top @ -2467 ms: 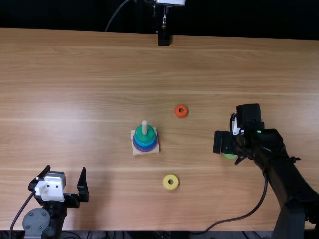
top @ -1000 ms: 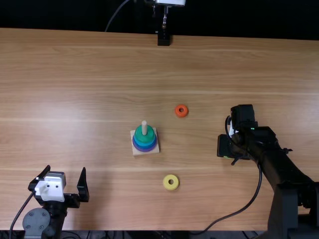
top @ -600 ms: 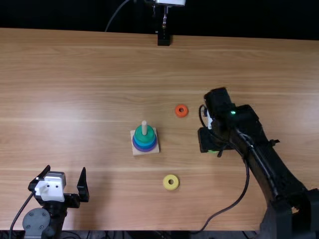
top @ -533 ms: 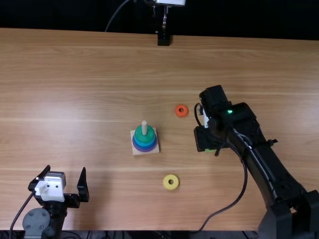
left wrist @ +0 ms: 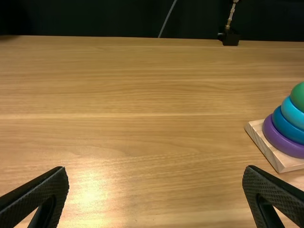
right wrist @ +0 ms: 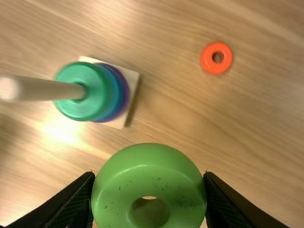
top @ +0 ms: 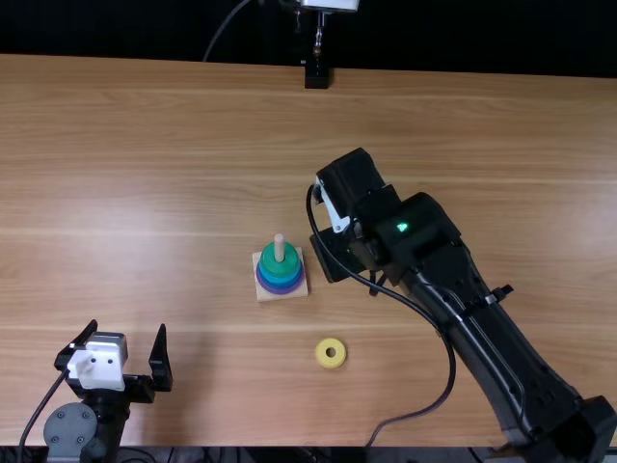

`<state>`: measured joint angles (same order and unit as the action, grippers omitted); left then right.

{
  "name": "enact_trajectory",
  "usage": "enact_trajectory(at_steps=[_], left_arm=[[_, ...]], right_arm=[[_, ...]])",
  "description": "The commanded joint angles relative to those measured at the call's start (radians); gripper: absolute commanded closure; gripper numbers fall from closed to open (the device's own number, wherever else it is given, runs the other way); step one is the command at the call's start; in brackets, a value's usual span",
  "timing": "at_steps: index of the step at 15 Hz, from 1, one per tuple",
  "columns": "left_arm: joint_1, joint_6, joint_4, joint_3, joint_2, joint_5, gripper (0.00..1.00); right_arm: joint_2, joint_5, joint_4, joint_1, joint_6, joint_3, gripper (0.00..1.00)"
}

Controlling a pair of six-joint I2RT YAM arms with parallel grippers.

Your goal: Build the Hanoi tower: stack the rings onto the peg from bottom to top in this color order: purple, dark blue, light blue, dark green, light green, yellow, orange.

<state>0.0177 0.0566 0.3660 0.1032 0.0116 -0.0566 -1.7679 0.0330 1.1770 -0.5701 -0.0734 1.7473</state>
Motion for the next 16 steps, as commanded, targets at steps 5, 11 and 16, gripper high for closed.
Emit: enact_trajectory(at_steps=[5, 11, 16], left_arm=[[-0.009, -0.005, 0.078, -0.103, -0.012, -0.006, 0.00], [-0.009, -0.005, 0.078, -0.103, -0.012, -0.006, 0.00], [-0.009, -0.005, 0.078, -0.103, -0.012, -0.006, 0.00]], right_arm=[[-0.116, -0.009, 0.054, -0.088, 0.000, 0.189, 1.00], [-0.199, -0.009, 0.087, -0.122, 0.000, 0.348, 1.00], [-0.238, -0.009, 0.090, -0.149, 0.000, 0.386, 1.00]])
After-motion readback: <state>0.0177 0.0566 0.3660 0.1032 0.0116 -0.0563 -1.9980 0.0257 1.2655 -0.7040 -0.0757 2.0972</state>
